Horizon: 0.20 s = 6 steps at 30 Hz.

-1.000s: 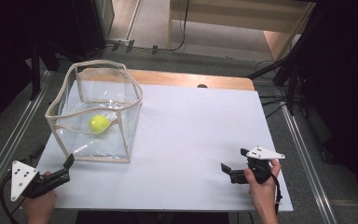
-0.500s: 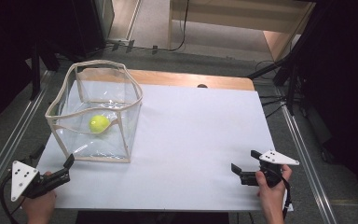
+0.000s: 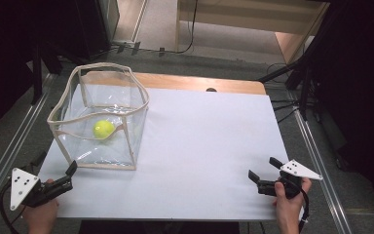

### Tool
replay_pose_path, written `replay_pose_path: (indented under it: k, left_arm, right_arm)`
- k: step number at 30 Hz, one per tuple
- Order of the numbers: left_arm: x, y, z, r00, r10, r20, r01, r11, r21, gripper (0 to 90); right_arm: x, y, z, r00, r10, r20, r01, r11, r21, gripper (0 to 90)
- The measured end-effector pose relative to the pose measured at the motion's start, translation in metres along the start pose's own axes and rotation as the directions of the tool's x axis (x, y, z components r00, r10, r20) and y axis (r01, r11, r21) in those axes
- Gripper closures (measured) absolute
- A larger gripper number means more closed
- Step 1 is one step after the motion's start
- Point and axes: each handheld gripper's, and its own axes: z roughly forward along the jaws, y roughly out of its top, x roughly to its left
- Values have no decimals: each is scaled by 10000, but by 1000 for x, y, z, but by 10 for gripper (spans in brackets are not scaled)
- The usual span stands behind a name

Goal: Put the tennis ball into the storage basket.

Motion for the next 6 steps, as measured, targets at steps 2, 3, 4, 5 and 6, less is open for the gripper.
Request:
replay_pose_path:
  k: [2, 3, 4, 5, 6]
  left_arm:
    - [0, 0, 0, 10000, 13, -3, -13, 10000, -2, 69]
    - [0, 0, 0, 10000, -2, 1, 2, 10000, -1, 69]
    - [0, 0, 0, 10000, -2, 0, 2, 10000, 2, 69]
    - [0, 0, 0, 10000, -3, -8, 3, 10000, 6, 69]
    - [0, 0, 0, 10000, -3, -12, 3, 10000, 12, 69]
  right_arm:
    - [-1, 0, 1, 10000, -5, 68, 5, 10000, 26, 0]
    - [-1, 0, 1, 10000, -15, 29, 15, 10000, 11, 0]
    - [-1, -1, 2, 10000, 16, 8, -16, 10000, 29, 0]
    - [-1, -1, 2, 10000, 25, 9, -25, 10000, 45, 0]
    - [-2, -1, 2, 10000, -15, 22, 15, 10000, 13, 0]
